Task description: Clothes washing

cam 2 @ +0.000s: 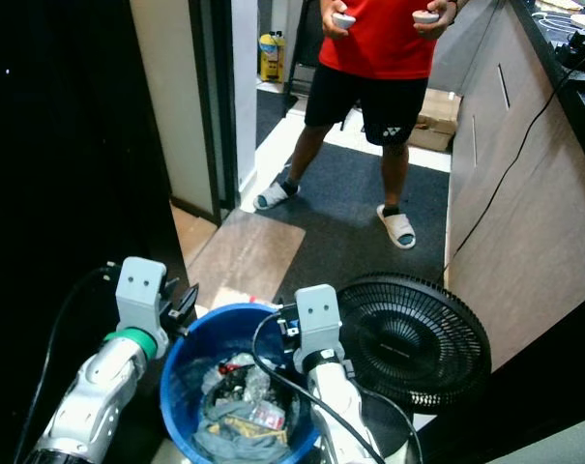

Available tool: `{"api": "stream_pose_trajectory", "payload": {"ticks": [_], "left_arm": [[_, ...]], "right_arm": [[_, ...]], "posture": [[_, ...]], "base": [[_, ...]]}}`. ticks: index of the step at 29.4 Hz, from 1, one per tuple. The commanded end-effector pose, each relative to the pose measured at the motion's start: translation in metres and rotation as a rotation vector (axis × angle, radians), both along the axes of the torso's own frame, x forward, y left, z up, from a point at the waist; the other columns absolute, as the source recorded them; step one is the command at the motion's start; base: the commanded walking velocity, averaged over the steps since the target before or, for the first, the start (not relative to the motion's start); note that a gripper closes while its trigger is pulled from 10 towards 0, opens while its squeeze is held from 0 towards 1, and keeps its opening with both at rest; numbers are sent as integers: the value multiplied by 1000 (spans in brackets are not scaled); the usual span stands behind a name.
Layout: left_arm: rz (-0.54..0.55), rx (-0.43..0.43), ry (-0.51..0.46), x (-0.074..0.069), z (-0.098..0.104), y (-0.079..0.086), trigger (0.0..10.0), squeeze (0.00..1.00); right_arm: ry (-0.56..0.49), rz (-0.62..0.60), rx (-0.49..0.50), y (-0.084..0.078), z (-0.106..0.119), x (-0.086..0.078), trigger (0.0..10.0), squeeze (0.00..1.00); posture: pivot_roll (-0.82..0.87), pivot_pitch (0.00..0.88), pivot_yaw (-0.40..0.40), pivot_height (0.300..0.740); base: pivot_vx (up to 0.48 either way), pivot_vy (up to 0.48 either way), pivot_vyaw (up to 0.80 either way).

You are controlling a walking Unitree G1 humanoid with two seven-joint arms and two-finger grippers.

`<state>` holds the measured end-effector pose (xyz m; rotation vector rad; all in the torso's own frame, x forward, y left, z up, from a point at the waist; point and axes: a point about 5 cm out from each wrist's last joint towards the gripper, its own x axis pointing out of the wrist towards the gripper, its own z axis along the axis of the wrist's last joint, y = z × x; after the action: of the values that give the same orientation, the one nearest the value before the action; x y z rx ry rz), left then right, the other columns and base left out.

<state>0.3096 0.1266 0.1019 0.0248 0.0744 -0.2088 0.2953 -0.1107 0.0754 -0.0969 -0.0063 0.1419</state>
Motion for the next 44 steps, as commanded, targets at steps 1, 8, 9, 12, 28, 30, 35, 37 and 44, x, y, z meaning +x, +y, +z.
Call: {"api": "stream_pose_trajectory", "payload": {"ticks": [1, 8, 9, 12, 28, 30, 35, 37, 44], "left_arm": [[3, 14, 11, -3, -3, 1, 10000, 0], [8, 20, 17, -5, -6, 2, 10000, 0], [8, 20, 17, -5, -6, 2, 10000, 0], [6, 20, 17, -5, -6, 1, 10000, 0], [4, 17, 17, -4, -7, -1, 10000, 0], [4, 17, 17, -4, -7, -1, 10000, 0], [11, 15, 22, -6, -8, -1, 10000, 0], [10, 15, 23, -6, -9, -1, 10000, 0], [7, 15, 24, -5, -8, -2, 10000, 0]], "right_arm": [[13, 7, -10, 1, -5, -2, 10000, 0], [22, 4, -11, 0, -6, -3, 10000, 0], [22, 4, -11, 0, -6, -3, 10000, 0], [19, 3, -8, 0, -5, -2, 10000, 0], [8, 10, -22, -2, -3, 0, 10000, 0], [8, 10, -22, -2, -3, 0, 10000, 0], [17, 11, -22, 0, -5, -2, 10000, 0], [19, 7, -21, 0, -6, -3, 10000, 0], [16, 2, -20, -1, -5, -2, 10000, 0]], "posture": [[67, 35, 22, 740], [74, 42, 15, 740], [74, 42, 15, 740], [73, 39, 14, 740], [68, 26, 6, 740], [68, 26, 6, 740], [71, 36, 4, 740], [71, 36, 4, 740], [63, 44, 6, 740]], "base": [[0, 0, 0], [0, 0, 0], [0, 0, 0], [0, 0, 0], [0, 0, 0], [0, 0, 0], [0, 0, 0], [0, 0, 0], [0, 0, 0]]}}
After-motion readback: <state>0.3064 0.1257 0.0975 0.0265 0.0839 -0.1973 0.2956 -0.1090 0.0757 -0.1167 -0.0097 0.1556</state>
